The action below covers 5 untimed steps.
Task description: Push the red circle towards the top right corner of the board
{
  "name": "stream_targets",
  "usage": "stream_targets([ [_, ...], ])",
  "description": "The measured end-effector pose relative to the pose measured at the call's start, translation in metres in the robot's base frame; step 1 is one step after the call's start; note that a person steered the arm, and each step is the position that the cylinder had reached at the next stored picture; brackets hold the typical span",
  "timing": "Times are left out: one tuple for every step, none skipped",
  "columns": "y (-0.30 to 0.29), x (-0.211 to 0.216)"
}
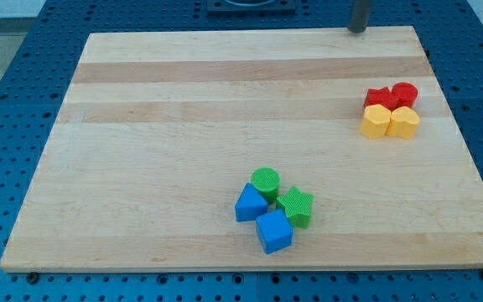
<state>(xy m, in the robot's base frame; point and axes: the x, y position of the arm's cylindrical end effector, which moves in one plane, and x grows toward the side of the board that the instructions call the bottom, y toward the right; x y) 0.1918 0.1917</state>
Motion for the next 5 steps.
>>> stream_targets([
  [0.000, 0.000],
  [0.002, 0.001],
  [0.005, 0.001],
  [0.033, 0.018],
  [0.104, 0.071],
])
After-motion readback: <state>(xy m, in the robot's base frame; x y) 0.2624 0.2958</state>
